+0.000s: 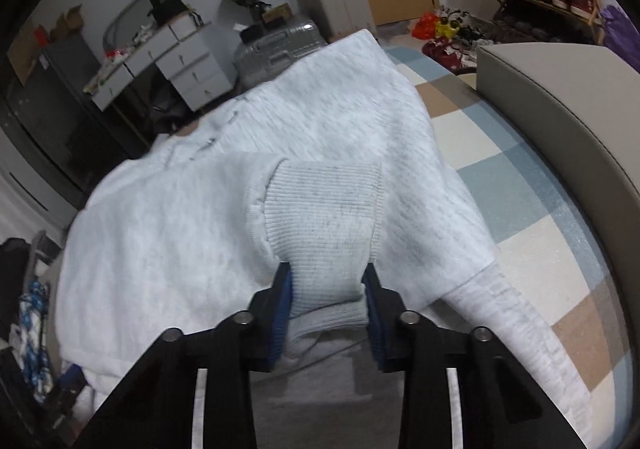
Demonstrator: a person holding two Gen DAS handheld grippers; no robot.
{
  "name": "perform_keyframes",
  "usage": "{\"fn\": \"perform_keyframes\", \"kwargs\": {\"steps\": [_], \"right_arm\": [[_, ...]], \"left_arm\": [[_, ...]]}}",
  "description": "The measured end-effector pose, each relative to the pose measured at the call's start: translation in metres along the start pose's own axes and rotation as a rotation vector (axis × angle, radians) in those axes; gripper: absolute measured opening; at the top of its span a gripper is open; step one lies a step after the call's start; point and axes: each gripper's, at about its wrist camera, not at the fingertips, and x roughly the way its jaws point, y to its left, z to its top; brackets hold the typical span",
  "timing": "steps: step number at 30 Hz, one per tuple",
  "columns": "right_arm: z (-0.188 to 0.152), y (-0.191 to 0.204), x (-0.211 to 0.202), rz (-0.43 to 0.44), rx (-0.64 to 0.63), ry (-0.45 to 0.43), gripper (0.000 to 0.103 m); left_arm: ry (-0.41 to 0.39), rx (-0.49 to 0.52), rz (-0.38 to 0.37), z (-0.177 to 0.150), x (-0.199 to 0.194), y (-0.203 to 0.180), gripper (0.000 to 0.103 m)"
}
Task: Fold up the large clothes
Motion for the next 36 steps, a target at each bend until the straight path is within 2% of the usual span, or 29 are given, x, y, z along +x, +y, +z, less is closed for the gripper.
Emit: {"fn": "perform_keyframes", "kwargs": {"steps": [2, 4, 6, 7, 8, 9, 12, 14, 15, 16, 18, 20, 23, 24, 25, 26, 27, 28, 33, 36], "right_arm": [[0.008, 0.010, -0.036, -0.005, -0.064, -0.158, 0.013], [0.016, 0.007, -0.047, -0.024, -0.045, -0.186, 0.013], [0.021, -0.006, -0.027, -0.055, 0.005, -0.103, 0.014], [0.019, -0.010, -0.014, -0.077, 0.011, -0.053, 0.017], [0.010, -0.013, 0.006, -0.119, 0.021, 0.035, 0.022], [0.003, -0.014, 0.016, -0.151, 0.024, 0.074, 0.024], [-0.017, -0.001, 0.014, -0.193, -0.066, 0.054, 0.030], [-0.025, 0.008, 0.003, -0.154, -0.092, 0.067, 0.058], [-0.029, 0.010, -0.004, -0.136, -0.093, 0.073, 0.064], [-0.033, 0.011, -0.010, -0.106, -0.101, 0.086, 0.074], [-0.046, 0.013, -0.024, -0.005, -0.151, 0.149, 0.080], [-0.073, 0.019, -0.036, 0.019, -0.203, 0.195, 0.086], [-0.119, 0.025, -0.043, 0.023, -0.264, 0.268, 0.089], [-0.131, 0.030, -0.051, -0.004, -0.317, 0.223, 0.090], [-0.143, 0.035, -0.057, -0.037, -0.372, 0.202, 0.098], [-0.155, 0.038, -0.056, -0.062, -0.417, 0.232, 0.103], [-0.165, 0.043, -0.060, -0.092, -0.467, 0.213, 0.103], [-0.169, 0.044, -0.063, -0.087, -0.473, 0.202, 0.103], [-0.182, 0.033, -0.078, -0.120, -0.418, 0.205, 0.103], [-0.199, 0.033, -0.092, -0.121, -0.414, 0.185, 0.103]], "left_arm": [[0.000, -0.003, -0.005, -0.001, -0.001, 0.004, 0.069], [0.002, -0.003, -0.008, 0.005, 0.005, 0.005, 0.070], [0.006, 0.001, -0.007, 0.014, 0.016, 0.007, 0.072], [0.007, 0.003, -0.008, 0.016, 0.018, 0.007, 0.072], [0.007, 0.004, -0.009, 0.016, 0.018, 0.007, 0.073], [0.007, 0.003, -0.012, 0.017, 0.018, 0.007, 0.073], [0.007, -0.001, -0.020, 0.018, 0.019, 0.009, 0.074], [0.008, 0.001, -0.021, 0.018, 0.020, 0.010, 0.076], [0.010, 0.005, -0.024, 0.019, 0.020, 0.009, 0.077], [0.014, 0.013, -0.031, 0.019, 0.022, 0.007, 0.081], [0.018, 0.024, -0.027, 0.019, 0.023, 0.005, 0.083], [0.021, 0.033, -0.017, 0.019, 0.024, 0.003, 0.084], [0.020, 0.033, -0.016, 0.019, 0.024, 0.003, 0.084], [0.020, 0.032, -0.018, 0.019, 0.025, 0.003, 0.084], [0.019, 0.033, -0.017, 0.019, 0.025, 0.003, 0.084], [0.020, 0.036, -0.013, 0.019, 0.025, 0.002, 0.084], [0.022, 0.038, -0.010, 0.019, 0.026, 0.002, 0.084], [0.024, 0.042, -0.006, 0.019, 0.026, 0.002, 0.085], [0.046, 0.056, 0.022, 0.013, 0.016, -0.001, 0.085], [0.019, 0.113, -0.061, -0.010, -0.021, -0.011, 0.085]]}}
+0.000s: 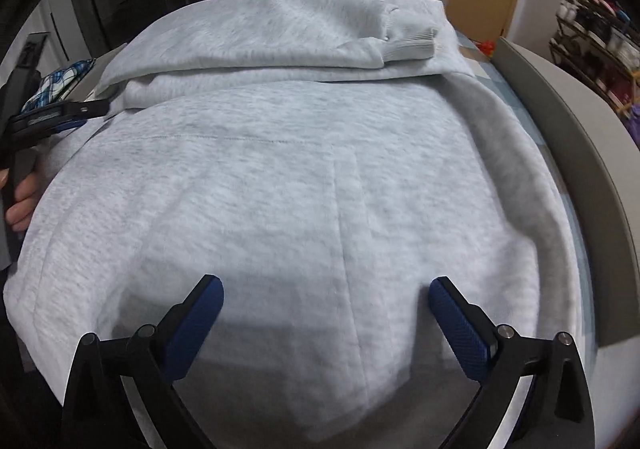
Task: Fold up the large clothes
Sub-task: 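Move both tools to the ribbed hem of the sweatshirt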
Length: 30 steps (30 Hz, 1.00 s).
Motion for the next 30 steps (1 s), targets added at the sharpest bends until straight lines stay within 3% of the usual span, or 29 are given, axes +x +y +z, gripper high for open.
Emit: {"fn": "perform_keyframes", "kwargs": {"steps": [9, 14, 16, 18, 19, 24, 30], "right_arm": [[-0.032, 0.017, -0.021, -0.004, 0.007, -0.090, 0.103], [-0.062, 0.037, -0.050, -0.036, 0.072, -0.296, 0.103], [-0.066, 0.039, -0.055, -0.005, 0.122, -0.344, 0.103], [-0.062, 0.047, -0.057, 0.133, 0.130, -0.353, 0.103], [-0.062, 0.051, -0.058, 0.158, 0.115, -0.353, 0.103], [-0.069, 0.101, -0.062, 0.088, -0.136, -0.373, 0.103], [-0.091, 0.098, -0.057, 0.176, -0.132, -0.334, 0.102]], "left_arm": [[-0.036, 0.122, 0.025, -0.091, -0.064, -0.041, 0.085], [-0.077, 0.171, 0.046, -0.130, -0.086, -0.059, 0.085], [-0.106, 0.192, 0.058, -0.141, -0.090, -0.063, 0.085], [-0.122, 0.188, 0.053, -0.147, -0.092, -0.069, 0.085], [-0.129, 0.193, 0.040, -0.150, -0.093, -0.071, 0.085], [-0.129, 0.228, -0.019, -0.154, -0.095, -0.080, 0.085], [-0.146, 0.312, -0.073, -0.171, -0.104, -0.093, 0.085]]}}
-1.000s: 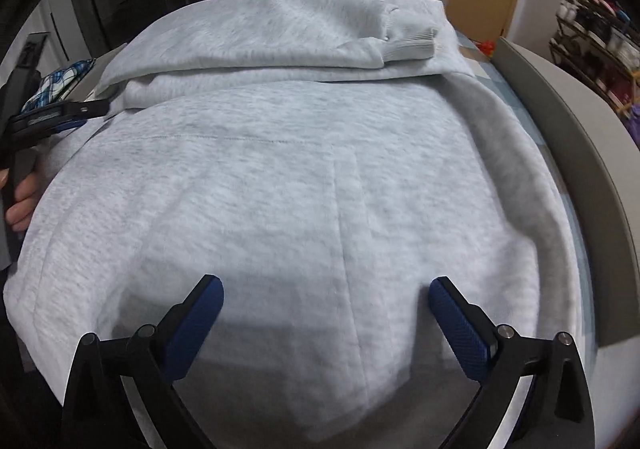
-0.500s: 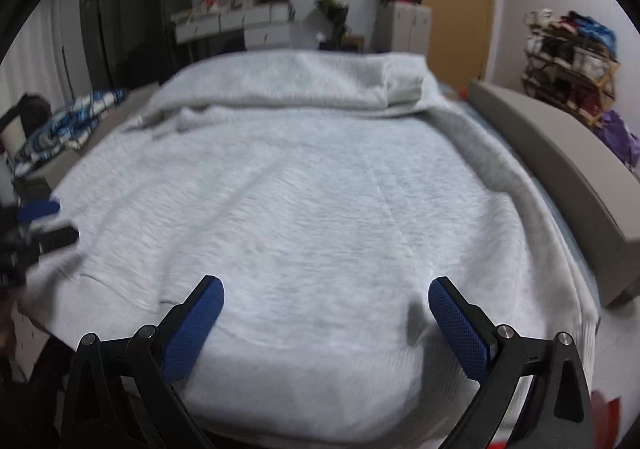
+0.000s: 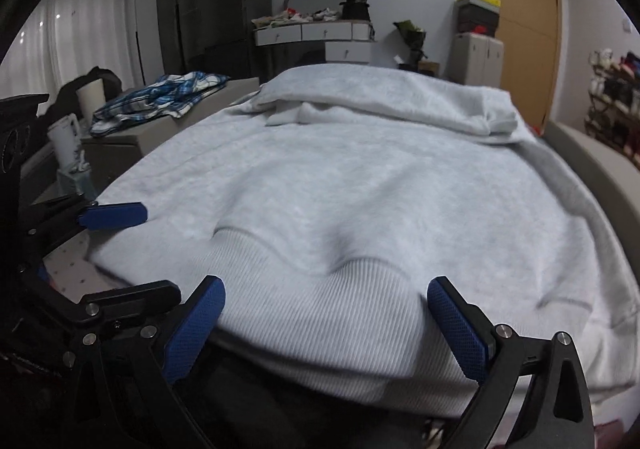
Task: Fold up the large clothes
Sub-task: 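Move both tools to the ribbed hem of the sweatshirt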
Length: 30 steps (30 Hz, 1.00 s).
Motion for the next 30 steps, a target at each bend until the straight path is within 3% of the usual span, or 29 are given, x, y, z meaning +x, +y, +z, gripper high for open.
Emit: {"fn": "perform_keyframes", "kwargs": {"steps": [5, 12, 20, 23, 26, 30], "right_arm": [[-0.022, -0.005, -0.008, -0.078, -0.062, -0.003, 0.102], [-0.026, 0.011, -0.004, -0.225, -0.129, -0.064, 0.102], [-0.016, -0.008, -0.029, -0.280, -0.027, -0.217, 0.101], [-0.015, -0.012, -0.028, -0.299, -0.006, -0.216, 0.101], [-0.016, -0.016, -0.024, -0.281, 0.008, -0.193, 0.101], [-0.016, -0.015, -0.018, -0.271, -0.001, -0.167, 0.101]], "left_arm": [[0.017, 0.049, -0.056, -0.002, 0.003, -0.010, 0.085], [0.025, 0.084, 0.020, -0.008, 0.013, -0.025, 0.085], [-0.018, 0.034, 0.017, -0.008, 0.008, -0.022, 0.085], [-0.065, -0.008, 0.009, -0.005, 0.000, -0.016, 0.085], [-0.125, -0.072, 0.083, -0.003, -0.007, -0.003, 0.085], [-0.098, -0.099, 0.040, -0.006, -0.004, 0.002, 0.085]]}}
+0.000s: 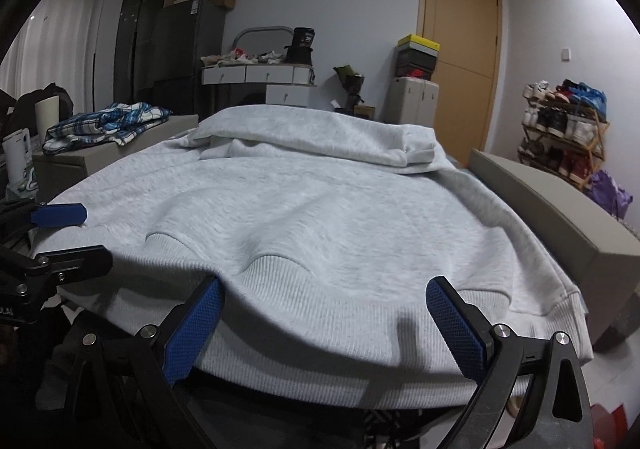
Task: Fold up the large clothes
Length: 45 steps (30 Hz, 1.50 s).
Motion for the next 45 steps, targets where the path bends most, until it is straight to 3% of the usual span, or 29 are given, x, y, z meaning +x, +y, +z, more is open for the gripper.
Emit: {"fn": "perform_keyframes", "kwargs": {"steps": [3, 6, 10, 13, 14, 16, 17, 22, 30, 35, 45], "right_arm": [[-0.002, -0.004, 0.006, 0.018, 0.020, 0.033, 0.101], [-0.002, -0.005, 0.008, 0.029, 0.028, 0.045, 0.101], [-0.004, 0.001, 0.008, 0.036, 0.003, 0.050, 0.101], [-0.005, 0.004, 0.005, 0.058, -0.010, 0.040, 0.101], [-0.005, 0.006, 0.005, 0.062, -0.017, 0.039, 0.101], [-0.006, 0.008, 0.005, 0.068, -0.029, 0.042, 0.101], [-0.006, 0.010, 0.005, 0.071, -0.034, 0.040, 0.101], [-0.006, 0.007, 0.006, 0.042, -0.033, 0.039, 0.101], [-0.002, -0.028, 0.011, -0.118, 0.088, 0.047, 0.101], [0.005, -0.052, 0.003, -0.222, 0.143, 0.002, 0.101], [0.013, -0.105, 0.000, -0.293, 0.229, 0.037, 0.101]], "left_arm": [[0.006, 0.094, -0.039, -0.003, -0.003, -0.018, 0.085], [0.023, 0.189, 0.048, -0.008, 0.004, -0.032, 0.085], [0.025, 0.201, 0.145, -0.009, 0.012, -0.032, 0.085], [0.015, 0.181, 0.183, -0.009, 0.012, -0.024, 0.068], [0.005, 0.173, 0.181, -0.009, 0.011, -0.023, 0.052], [-0.017, 0.155, 0.212, -0.007, 0.007, -0.019, 0.031], [-0.020, 0.136, 0.197, -0.006, 0.005, -0.015, 0.029], [-0.035, 0.089, 0.154, -0.003, 0.001, -0.008, 0.027], [-0.095, 0.055, 0.145, 0.000, -0.011, -0.005, 0.024], [-0.126, 0.038, 0.154, 0.003, -0.015, -0.002, 0.020], [-0.118, 0.019, 0.170, 0.002, -0.013, 0.005, 0.019]]}}
